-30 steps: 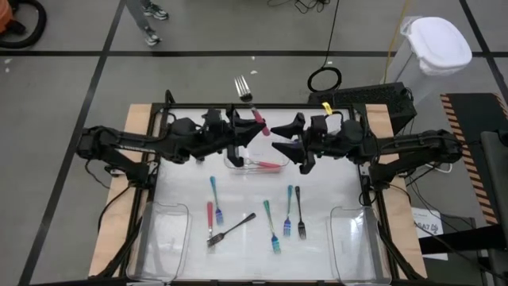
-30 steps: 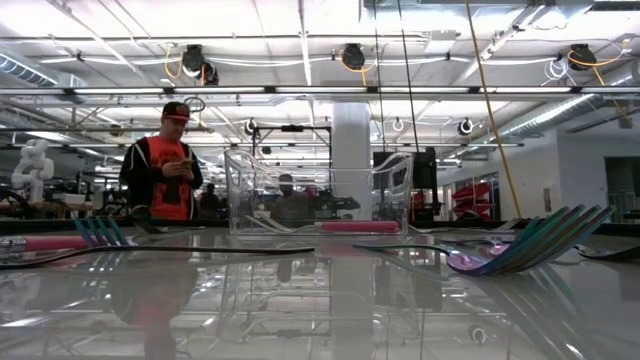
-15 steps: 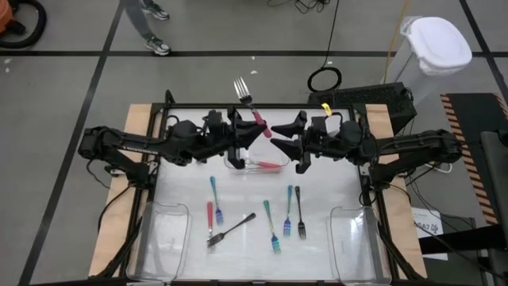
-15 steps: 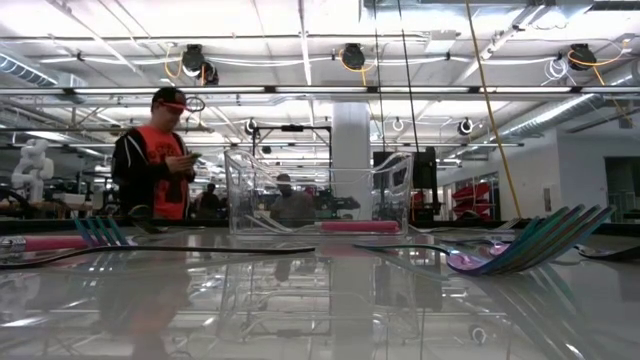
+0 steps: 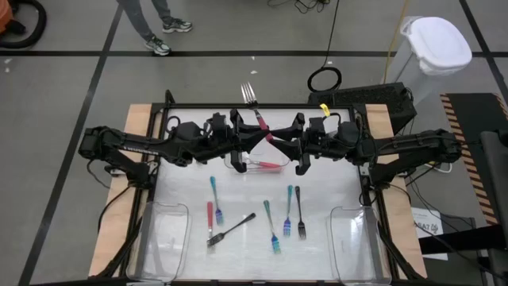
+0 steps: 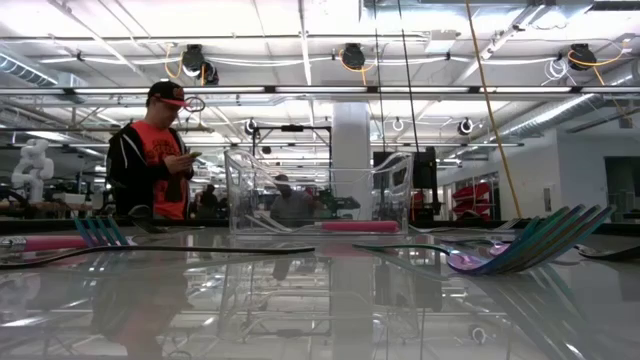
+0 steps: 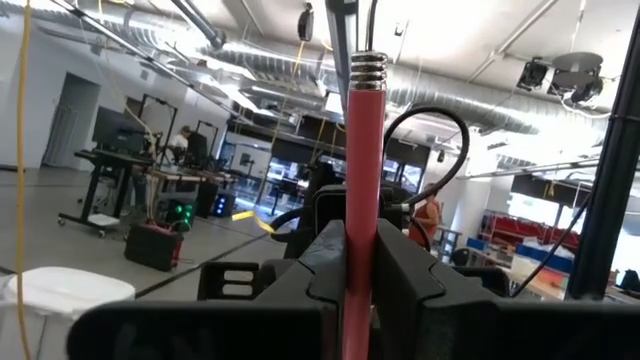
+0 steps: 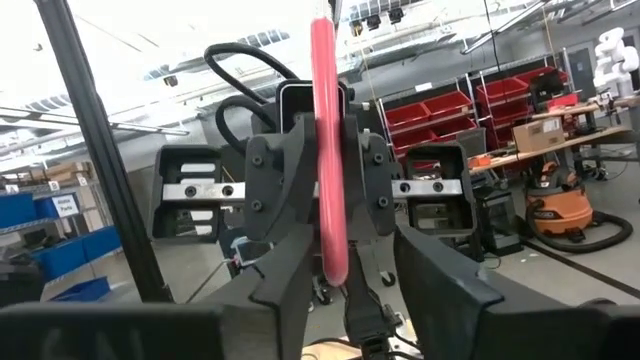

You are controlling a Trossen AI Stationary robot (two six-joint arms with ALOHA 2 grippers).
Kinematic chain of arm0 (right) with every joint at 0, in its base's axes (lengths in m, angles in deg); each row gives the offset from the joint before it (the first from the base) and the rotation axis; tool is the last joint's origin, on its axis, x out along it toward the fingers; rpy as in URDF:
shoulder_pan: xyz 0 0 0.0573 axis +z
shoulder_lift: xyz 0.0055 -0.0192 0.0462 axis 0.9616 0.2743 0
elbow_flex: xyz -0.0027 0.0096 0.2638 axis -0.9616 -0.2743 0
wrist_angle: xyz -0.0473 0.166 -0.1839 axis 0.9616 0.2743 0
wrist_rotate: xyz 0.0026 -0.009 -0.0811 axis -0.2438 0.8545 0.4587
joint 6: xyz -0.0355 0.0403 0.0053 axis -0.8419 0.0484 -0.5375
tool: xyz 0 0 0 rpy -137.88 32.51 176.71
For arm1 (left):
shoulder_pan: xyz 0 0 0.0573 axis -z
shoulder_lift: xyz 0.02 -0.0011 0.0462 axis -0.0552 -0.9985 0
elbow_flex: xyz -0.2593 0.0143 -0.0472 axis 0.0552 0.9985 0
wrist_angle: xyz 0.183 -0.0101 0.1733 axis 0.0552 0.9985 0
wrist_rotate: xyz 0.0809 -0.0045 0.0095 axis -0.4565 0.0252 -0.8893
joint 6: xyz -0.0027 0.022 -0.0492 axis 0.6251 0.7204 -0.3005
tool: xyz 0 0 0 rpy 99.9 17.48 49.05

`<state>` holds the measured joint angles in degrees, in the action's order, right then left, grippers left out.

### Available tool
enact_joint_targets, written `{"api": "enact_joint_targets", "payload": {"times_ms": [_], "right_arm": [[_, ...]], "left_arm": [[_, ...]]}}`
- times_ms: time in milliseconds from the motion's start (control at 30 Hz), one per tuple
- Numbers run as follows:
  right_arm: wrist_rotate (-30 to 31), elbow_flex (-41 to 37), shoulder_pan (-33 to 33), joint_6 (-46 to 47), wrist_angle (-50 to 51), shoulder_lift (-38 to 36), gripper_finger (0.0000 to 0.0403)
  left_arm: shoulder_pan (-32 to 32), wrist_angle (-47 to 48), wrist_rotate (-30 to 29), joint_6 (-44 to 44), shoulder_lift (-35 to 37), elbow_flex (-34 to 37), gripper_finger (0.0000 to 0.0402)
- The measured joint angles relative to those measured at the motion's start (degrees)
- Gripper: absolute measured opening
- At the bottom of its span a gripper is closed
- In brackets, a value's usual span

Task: Sort silverware by color (type)
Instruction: Put the pink fork into the middle transparent bin

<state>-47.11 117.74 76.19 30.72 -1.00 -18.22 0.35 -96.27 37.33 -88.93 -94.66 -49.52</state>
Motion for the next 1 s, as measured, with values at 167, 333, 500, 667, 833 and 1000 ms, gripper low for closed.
{"api": "enact_joint_targets", "payload": {"times_ms": [167, 333, 500, 667, 833, 1000], "right_arm": [[-1.67, 0.0, 0.0, 0.04, 0.01, 0.0, 0.0088], [-3.14, -0.02, 0.0, 1.68, 1.17, -0.05, 0.0034], [-4.39, 0.02, -0.01, 2.17, 2.59, -0.17, 0.0022], [-4.26, 0.02, 0.02, 3.04, 2.59, -0.17, 0.0022], [-4.24, 0.02, 0.02, 2.73, 3.59, -0.89, 0.0022], [-3.06, -0.04, 0.04, 2.11, 6.2, -3.05, 0.0022]], "left_arm": [[0.02, 1.18, 0.03, -0.14, -0.69, 0.0, 0.0031], [0.07, 0.46, 0.23, -2.91, -1.38, -0.04, 0.0032], [0.42, 0.77, 0.76, -3.01, -1.38, -0.04, 0.0033], [0.39, 0.93, 0.09, -5.52, -1.4, -0.04, 0.0039], [1.16, 1.18, -2.19, -5.62, -1.46, -0.04, 0.0091], [2.24, 1.41, -7.5, -5.77, -1.46, -0.04, 0.016]]}}
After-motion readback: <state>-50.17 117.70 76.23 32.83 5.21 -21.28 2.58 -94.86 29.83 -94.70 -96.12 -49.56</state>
